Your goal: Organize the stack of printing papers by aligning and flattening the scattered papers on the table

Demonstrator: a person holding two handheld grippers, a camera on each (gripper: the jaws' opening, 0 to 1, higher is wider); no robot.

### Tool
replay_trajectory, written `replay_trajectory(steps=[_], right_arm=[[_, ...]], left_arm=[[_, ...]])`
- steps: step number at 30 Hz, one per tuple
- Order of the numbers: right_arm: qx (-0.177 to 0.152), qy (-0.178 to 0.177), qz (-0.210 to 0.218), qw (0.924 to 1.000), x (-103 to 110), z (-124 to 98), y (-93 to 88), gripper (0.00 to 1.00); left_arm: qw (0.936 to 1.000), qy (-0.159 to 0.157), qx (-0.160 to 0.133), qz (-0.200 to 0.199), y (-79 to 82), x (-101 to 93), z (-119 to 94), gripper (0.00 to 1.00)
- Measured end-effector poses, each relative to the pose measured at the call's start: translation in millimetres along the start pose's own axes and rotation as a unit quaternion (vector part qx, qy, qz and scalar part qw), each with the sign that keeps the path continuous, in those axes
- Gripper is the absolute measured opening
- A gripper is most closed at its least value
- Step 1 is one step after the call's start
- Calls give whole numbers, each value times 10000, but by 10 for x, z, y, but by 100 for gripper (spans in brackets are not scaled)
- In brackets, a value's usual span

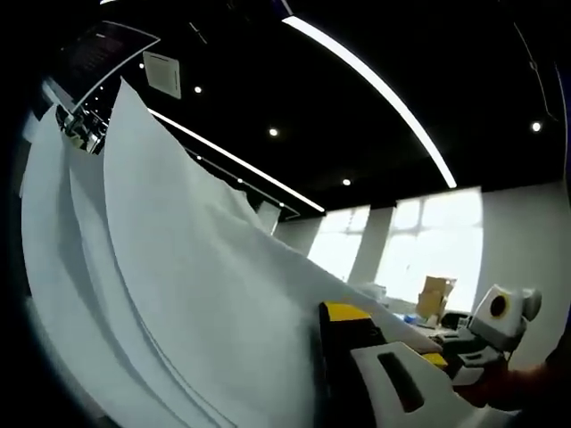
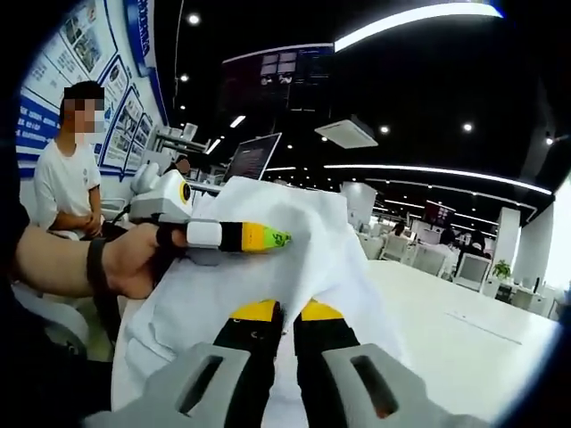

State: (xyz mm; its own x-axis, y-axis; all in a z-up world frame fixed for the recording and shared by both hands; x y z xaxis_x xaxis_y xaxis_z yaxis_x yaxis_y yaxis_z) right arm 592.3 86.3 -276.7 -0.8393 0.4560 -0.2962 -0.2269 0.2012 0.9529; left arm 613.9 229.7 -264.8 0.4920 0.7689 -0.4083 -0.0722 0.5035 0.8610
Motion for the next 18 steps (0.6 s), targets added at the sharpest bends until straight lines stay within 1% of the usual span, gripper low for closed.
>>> replay_trajectory(steps=[3,4,12,15,18], right_arm=[[-6,-11,-13,10000,-3,-3,-1,5],[-7,-14,-19,10000,-3,-4,-2,7],[-23,-340,-302,9990,-87,-14,1,16],[-57,-386,-294,9988,-105,-23,5,17],[-107,-419,-291,9986,-120,-37,13,17]], left_arm=[[10000,-6,-7,-21,5,9,-4,15],[10000,-6,-7,-25,6,13,-5,15],[9997,48,-181,-130,58,66,-29,13],[9995,70,-232,-211,72,105,-35,12],[9994,108,-263,-211,78,131,-38,10]])
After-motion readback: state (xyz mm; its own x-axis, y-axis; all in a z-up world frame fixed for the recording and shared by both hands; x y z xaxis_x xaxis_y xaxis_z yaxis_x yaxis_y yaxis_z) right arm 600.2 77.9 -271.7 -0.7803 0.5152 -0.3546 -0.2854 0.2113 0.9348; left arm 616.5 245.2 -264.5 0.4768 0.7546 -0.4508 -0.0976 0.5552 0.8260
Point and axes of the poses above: the point that each gripper's makers call its tool centre point, and the gripper's own axes: z roughly forward along the fingers, x roughly to its left, y roughly out of its top, the point moved 6 cm from there along -z, roughly backward along the fingers, and after that the axes turned 2 degrees about -z, right-handed, at the moved point
